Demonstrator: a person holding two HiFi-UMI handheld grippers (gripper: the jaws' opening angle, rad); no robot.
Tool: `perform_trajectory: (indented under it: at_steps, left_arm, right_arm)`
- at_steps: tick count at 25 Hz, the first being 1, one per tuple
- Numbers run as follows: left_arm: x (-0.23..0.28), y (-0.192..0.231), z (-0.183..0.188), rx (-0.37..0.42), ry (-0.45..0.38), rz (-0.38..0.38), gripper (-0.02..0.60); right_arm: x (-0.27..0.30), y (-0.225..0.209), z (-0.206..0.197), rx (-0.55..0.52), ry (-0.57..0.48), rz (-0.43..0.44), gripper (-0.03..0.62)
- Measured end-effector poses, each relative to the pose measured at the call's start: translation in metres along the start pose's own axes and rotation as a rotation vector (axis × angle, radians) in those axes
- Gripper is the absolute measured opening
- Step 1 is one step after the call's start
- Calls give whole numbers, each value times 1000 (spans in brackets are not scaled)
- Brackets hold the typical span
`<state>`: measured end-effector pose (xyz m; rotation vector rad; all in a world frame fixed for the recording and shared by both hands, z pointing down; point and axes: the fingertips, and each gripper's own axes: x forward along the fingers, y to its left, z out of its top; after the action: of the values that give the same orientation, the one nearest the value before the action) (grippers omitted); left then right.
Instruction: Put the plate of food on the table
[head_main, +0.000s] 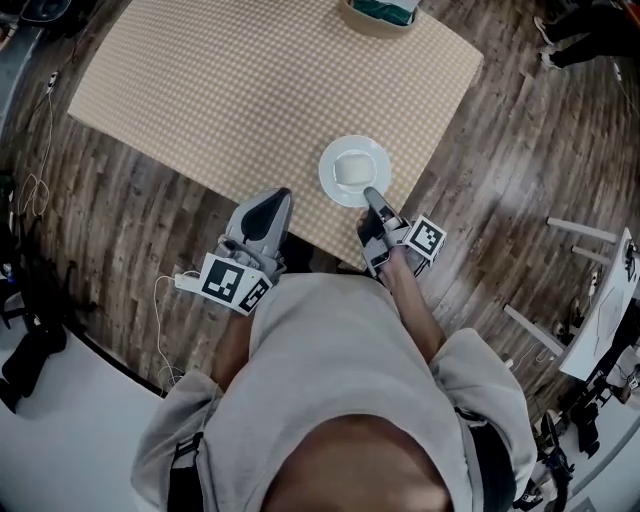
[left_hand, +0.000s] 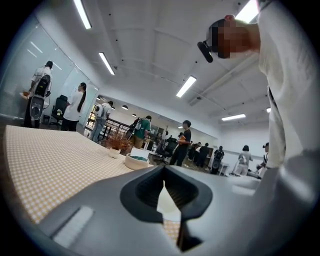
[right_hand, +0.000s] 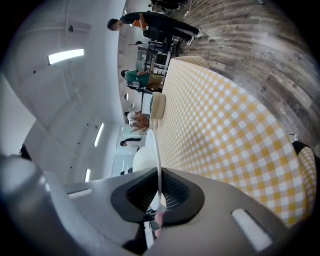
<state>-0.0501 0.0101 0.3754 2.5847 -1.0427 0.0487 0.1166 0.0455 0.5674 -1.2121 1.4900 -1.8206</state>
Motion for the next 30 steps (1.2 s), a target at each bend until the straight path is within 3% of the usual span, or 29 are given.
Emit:
perform_trajectory:
  at_steps: [4,16,30]
  left_arm:
    - [8,1,-12,7,31,13,9]
    - [9,6,-61,-81,102,26,9]
    - [-8,4,-67,-101,81,65,9]
  right_arm:
    - [0,-16,0,19,12,-24,11]
    - [-11,-61,-13,62,23,-85,12]
    - [22,-60,2,4,57,-76,12]
